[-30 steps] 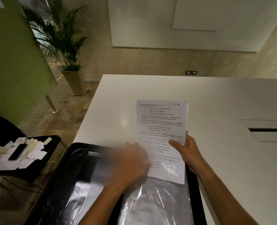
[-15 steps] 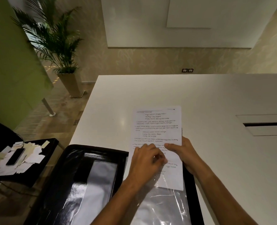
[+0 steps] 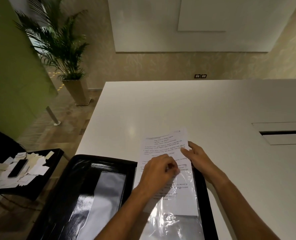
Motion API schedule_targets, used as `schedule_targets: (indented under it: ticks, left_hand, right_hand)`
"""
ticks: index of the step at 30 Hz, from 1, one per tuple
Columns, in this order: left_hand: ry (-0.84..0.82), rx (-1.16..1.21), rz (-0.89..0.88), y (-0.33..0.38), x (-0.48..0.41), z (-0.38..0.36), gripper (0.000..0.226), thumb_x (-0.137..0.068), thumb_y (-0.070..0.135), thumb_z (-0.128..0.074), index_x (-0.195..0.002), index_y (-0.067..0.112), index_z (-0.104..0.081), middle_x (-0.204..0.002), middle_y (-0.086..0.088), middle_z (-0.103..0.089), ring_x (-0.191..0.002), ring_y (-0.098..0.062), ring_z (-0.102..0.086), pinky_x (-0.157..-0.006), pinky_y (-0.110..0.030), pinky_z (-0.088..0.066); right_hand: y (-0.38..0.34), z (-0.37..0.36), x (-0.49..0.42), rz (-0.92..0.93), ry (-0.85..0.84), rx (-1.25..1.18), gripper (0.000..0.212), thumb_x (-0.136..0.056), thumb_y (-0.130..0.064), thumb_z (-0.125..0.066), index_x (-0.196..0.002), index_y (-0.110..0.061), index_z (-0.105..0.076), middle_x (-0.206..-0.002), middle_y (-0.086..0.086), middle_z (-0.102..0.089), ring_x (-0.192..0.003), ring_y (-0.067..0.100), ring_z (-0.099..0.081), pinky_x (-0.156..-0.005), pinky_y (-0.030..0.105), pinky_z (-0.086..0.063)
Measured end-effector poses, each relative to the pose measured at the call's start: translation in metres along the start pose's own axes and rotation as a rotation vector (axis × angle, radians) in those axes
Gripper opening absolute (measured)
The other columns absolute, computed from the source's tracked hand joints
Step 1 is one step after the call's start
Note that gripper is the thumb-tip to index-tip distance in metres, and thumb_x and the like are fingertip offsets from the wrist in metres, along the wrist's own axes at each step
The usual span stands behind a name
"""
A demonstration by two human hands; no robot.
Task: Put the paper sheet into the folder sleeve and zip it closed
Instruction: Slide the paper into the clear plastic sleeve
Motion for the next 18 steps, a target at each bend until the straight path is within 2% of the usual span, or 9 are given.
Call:
schedule_targets:
  ticks: [4, 7, 9, 11, 13, 15, 16, 18]
  left_hand:
    - [0.004, -0.016, 0.008, -0.003, -0.003, 0.002, 0.014, -0.093, 0.042, -0.081, -0.093, 0.028, -0.077, -0.095, 0.013, -0.074, -0.087, -0.006, -0.066, -0.080, -0.035, -0.058]
    - [0.001, -0.003, -0.004, -0.004, -0.003, 0.004, 0.015, -0.092, 0.042, -0.082, -0.093, 0.028, -0.077, -0.094, 0.015, -0.073, -0.087, -0.005, -0.066, -0.077, -0.029, -0.057]
    - [-0.003, 0.000, -0.012, -0.005, -0.003, 0.004, 0.013, -0.093, 0.041, -0.082, -0.093, 0.028, -0.078, -0.095, 0.014, -0.074, -0.088, -0.005, -0.066, -0.078, -0.031, -0.058]
    - [-0.013, -0.002, -0.019, -0.004, -0.004, 0.003, 0.010, -0.095, 0.036, -0.080, -0.095, 0.026, -0.079, -0.096, 0.013, -0.075, -0.088, -0.006, -0.068, -0.081, -0.035, -0.059]
    - [-0.024, -0.009, -0.023, -0.004, -0.004, 0.003, 0.008, -0.097, 0.034, -0.078, -0.097, 0.026, -0.080, -0.098, 0.013, -0.076, -0.089, -0.006, -0.069, -0.082, -0.034, -0.060]
    - [-0.039, -0.014, -0.028, -0.004, -0.003, 0.002, 0.006, -0.097, 0.033, -0.078, -0.098, 0.027, -0.080, -0.099, 0.014, -0.076, -0.090, -0.004, -0.069, -0.082, -0.029, -0.059]
    - [-0.046, -0.019, -0.031, -0.004, -0.003, 0.002, 0.005, -0.098, 0.033, -0.078, -0.098, 0.027, -0.080, -0.100, 0.014, -0.076, -0.091, -0.004, -0.068, -0.081, -0.025, -0.057]
    - [-0.059, -0.023, -0.032, -0.004, -0.003, 0.002, 0.005, -0.097, 0.032, -0.077, -0.098, 0.027, -0.080, -0.100, 0.014, -0.076, -0.090, -0.004, -0.068, -0.079, -0.023, -0.054]
  right_hand:
    - [0.004, 0.007, 0.001, -0.149, -0.074, 0.080, 0.029, -0.105, -0.015, -0.066, -0.119, -0.032, -0.085, -0.119, 0.002, -0.087, -0.099, 0.018, -0.086, -0.072, 0.022, -0.065]
    - [0.005, 0.017, 0.000, -0.258, -0.174, 0.171, 0.025, -0.100, -0.015, -0.072, -0.117, -0.026, -0.087, -0.116, 0.008, -0.087, -0.098, 0.022, -0.086, -0.074, 0.027, -0.066]
    - [0.003, 0.020, -0.004, -0.258, -0.179, 0.225, 0.023, -0.100, -0.024, -0.077, -0.121, -0.024, -0.085, -0.112, 0.010, -0.087, -0.096, 0.025, -0.085, -0.078, 0.037, -0.070]
    - [-0.001, 0.021, -0.013, -0.233, -0.061, 0.248, 0.034, -0.099, -0.031, -0.082, -0.131, -0.021, -0.078, -0.110, 0.009, -0.087, -0.088, 0.025, -0.084, -0.077, 0.045, -0.070]
    - [-0.004, 0.022, -0.023, -0.271, 0.064, 0.247, 0.056, -0.099, -0.039, -0.083, -0.148, -0.022, -0.062, -0.130, 0.005, -0.079, -0.095, 0.025, -0.080, -0.066, 0.039, -0.067]
    - [-0.008, 0.018, -0.030, -0.312, 0.089, 0.295, 0.067, -0.103, -0.046, -0.077, -0.160, -0.028, -0.049, -0.147, 0.008, -0.065, -0.112, 0.029, -0.073, -0.066, 0.033, -0.061]
    - [-0.008, 0.018, -0.033, -0.310, 0.080, 0.320, 0.061, -0.105, -0.044, -0.074, -0.159, -0.027, -0.051, -0.145, 0.011, -0.066, -0.107, 0.028, -0.073, -0.065, 0.032, -0.061]
    - [-0.010, 0.017, -0.039, -0.277, 0.066, 0.343, 0.036, -0.108, -0.028, -0.071, -0.142, -0.016, -0.068, -0.121, 0.020, -0.080, -0.084, 0.026, -0.074, -0.063, 0.035, -0.061]
Point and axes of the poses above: each hand's wrist, its own x-axis away from the middle knuckle, its own z-axis out of the back of the hand, y = z × x, the point moved 3 cm from there along -x, towards the middle knuckle
